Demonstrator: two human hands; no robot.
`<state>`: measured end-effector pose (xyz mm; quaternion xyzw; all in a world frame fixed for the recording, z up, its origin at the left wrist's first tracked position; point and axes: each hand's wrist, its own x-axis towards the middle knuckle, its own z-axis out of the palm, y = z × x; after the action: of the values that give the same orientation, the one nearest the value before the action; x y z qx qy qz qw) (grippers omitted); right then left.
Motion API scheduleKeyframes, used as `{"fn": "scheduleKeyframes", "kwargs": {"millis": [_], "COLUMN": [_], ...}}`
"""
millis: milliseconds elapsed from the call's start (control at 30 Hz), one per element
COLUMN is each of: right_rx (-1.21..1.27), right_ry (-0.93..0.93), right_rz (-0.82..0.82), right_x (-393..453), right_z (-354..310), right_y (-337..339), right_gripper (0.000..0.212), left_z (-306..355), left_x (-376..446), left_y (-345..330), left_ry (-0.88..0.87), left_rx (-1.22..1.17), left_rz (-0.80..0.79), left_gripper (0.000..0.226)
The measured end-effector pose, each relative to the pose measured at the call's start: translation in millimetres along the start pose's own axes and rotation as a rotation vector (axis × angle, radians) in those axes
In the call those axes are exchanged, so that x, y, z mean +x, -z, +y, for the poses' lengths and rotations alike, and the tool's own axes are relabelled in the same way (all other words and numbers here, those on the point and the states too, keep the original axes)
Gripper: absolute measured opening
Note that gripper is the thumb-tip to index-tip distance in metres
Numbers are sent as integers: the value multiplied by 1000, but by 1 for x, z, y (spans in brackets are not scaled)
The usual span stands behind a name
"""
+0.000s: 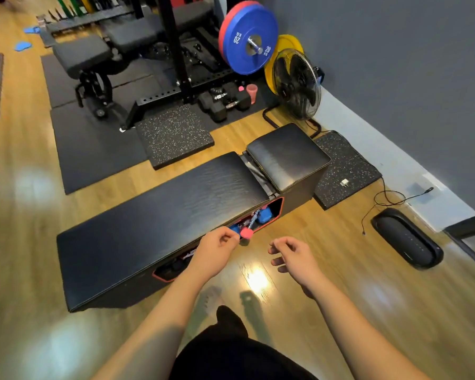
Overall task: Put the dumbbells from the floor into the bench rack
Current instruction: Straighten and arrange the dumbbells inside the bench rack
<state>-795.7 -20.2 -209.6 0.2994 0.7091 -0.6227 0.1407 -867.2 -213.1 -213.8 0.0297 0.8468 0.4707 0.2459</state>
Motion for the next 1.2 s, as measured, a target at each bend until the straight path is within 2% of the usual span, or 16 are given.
{"fn": "scheduleKeyframes", "kwargs": {"millis": [167, 367, 600, 800, 900, 967, 1033, 1167, 1200], "right_rx": [-56, 44, 88, 10, -166, -259, -302, -269, -259], "right_ry": [-36, -144, -196, -170, -89, -102, -110, -85, -78], "right_rz": [-46, 54, -12, -128, -159, -185, -174, -121, -129], "right_x": [24, 77, 180, 286, 342, 372, 406, 464, 475], "right_z": [-15, -7, 27, 115, 178, 215, 250, 296, 302], "right_y": [-16, -11, -14, -32, -36, -34, -32, -43, -50], "right_gripper": [19, 15, 12, 13, 19, 20, 20, 29, 25], "left_z": [-1, -17, -63, -157, -219, -251, -283, -333, -341], "left_x": [49, 95, 135, 188, 231, 256, 286, 347, 361], "left_y": [-6, -26, -50, -131, -187, -218, -245, -270, -271], "left_ry": [30, 82, 160, 252, 239, 222, 229, 315, 341], "left_rx": [-36, -9, 74, 78, 136, 209, 230, 156, 157], "left_rz": [-67, -149, 17, 60, -31, -83, -57, 111, 130], "left_gripper": [13, 15, 12, 11, 14, 11, 9, 15, 15]}}
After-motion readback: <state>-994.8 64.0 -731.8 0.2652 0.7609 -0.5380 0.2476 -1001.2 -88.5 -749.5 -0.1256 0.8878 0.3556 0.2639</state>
